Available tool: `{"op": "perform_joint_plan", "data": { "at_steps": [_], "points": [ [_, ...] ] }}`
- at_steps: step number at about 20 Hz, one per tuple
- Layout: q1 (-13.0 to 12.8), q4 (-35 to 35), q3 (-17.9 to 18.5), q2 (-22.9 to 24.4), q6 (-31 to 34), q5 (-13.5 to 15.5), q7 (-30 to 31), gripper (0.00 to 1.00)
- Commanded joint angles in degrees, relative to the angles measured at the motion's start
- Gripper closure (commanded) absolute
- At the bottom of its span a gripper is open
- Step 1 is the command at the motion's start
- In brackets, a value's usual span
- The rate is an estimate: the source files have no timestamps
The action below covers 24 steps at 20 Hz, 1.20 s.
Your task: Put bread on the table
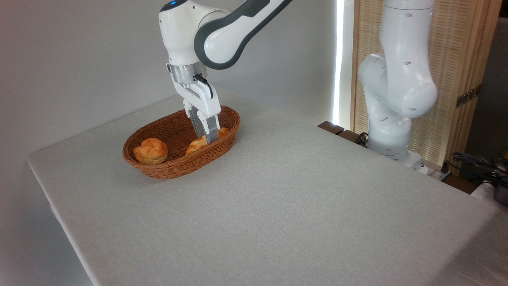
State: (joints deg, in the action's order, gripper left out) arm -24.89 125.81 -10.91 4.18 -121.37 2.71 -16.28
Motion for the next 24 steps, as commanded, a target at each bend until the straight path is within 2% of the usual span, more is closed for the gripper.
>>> {"op": "perform_joint_plan", "data": {
  "at_steps": [1,4,7,15,18,19,22,24],
  "points": [
    [-0.07,-0.56,0.8,0.74,2.09,-0.42,0.29,0.64],
    [0.2,-3.2,0.98,0.83,5.95,-0.51,-0.24,0.64],
    [0.2,-6.54,3.43,0.83,11.76,-0.42,-2.96,0.64],
    [0.28,-8.39,4.4,0.83,12.3,0.8,-3.14,0.64],
    [0.28,-10.58,7.82,0.83,12.39,5.1,-3.05,0.64],
    [0.28,-11.37,8.88,0.83,12.3,5.72,-3.14,0.64],
    [0.28,-13.14,11.68,0.92,12.39,5.47,-4.01,0.59],
    [0.28,-13.05,14.94,1.1,12.39,5.2,-8.65,0.59]
  ]
}}
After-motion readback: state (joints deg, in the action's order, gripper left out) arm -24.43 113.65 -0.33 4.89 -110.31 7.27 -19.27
